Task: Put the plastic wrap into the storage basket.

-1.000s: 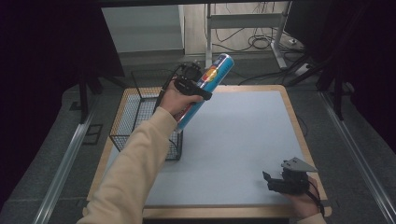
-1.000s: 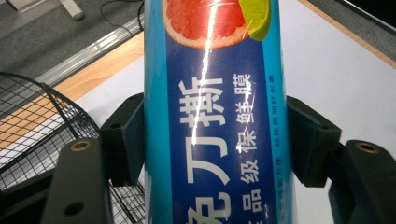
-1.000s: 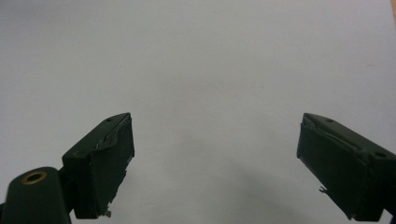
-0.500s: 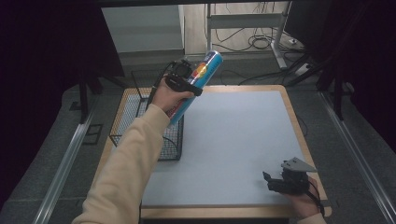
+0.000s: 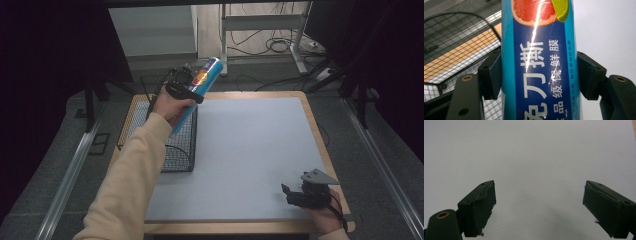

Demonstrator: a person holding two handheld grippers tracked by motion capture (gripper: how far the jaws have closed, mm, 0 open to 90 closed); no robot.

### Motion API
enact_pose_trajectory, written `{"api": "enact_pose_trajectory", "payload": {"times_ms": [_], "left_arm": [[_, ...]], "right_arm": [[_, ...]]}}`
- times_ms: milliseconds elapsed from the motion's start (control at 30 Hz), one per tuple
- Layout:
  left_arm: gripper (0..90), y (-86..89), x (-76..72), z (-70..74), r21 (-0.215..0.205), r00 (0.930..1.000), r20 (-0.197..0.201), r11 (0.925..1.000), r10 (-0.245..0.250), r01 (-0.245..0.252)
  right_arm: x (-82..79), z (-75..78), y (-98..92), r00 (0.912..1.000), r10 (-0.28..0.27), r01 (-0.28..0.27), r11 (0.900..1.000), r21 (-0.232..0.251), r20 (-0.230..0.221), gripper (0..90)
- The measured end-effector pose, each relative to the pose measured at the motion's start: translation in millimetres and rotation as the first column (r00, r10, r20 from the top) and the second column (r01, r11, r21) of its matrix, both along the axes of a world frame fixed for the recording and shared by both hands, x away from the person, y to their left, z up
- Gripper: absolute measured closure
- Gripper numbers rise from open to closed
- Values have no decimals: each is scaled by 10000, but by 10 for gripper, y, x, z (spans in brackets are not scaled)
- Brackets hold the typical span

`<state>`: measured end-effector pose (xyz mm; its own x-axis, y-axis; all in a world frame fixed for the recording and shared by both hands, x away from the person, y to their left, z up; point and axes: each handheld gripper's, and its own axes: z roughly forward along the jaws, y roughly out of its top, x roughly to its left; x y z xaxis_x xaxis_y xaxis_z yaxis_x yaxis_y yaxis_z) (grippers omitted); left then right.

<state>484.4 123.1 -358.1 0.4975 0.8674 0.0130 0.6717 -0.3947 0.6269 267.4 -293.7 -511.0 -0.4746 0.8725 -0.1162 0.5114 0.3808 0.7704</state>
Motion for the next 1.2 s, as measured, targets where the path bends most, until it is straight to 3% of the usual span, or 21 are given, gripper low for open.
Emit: {"api": "enact_pose_trajectory", "payload": {"times_ms": [200,400,433,633,667,867,900,933,1067,1167,1200], "left_arm": [[318,90,48,-83,119,9999,-97,9999,116,-115],[318,123,152,-238,553,9985,-461,9981,305,-279],[318,127,194,-299,808,9982,-514,9963,323,-281],[317,137,273,-421,1086,9955,-846,9935,436,-343],[318,132,304,-474,1398,9942,-940,9894,526,-391],[317,161,338,-549,1670,9937,-985,9853,529,-358],[317,158,346,-602,1974,9933,-971,9794,629,-427],[317,158,346,-602,1974,9933,-971,9794,629,-427],[316,172,379,-713,2611,9888,-1300,9646,739,-378],[316,175,379,-699,2500,9904,-1149,9672,768,-460],[315,171,386,-721,2648,9899,-1165,9631,804,-470]], "right_arm": [[5,-7,4,10000,10,-10,10000,-49,-15,115],[6,-13,5,10000,-31,30,10000,-86,-50,115],[6,-14,4,10000,-22,22,9999,-113,-39,115],[-1,-7,2,10000,-4,6,9999,-127,84,115],[-2,-6,3,10000,-16,17,9999,-122,88,115],[-6,-9,11,9999,-12,14,9999,-134,102,115],[-9,-5,15,9999,-58,60,9999,-127,132,116],[-9,-5,15,9999,-58,60,9999,-127,132,116],[-15,-5,22,9999,0,3,9998,-177,170,117],[-10,-11,26,9999,-4,7,9998,-190,140,117],[-8,-12,27,9999,0,3,9998,-196,114,116]]}}
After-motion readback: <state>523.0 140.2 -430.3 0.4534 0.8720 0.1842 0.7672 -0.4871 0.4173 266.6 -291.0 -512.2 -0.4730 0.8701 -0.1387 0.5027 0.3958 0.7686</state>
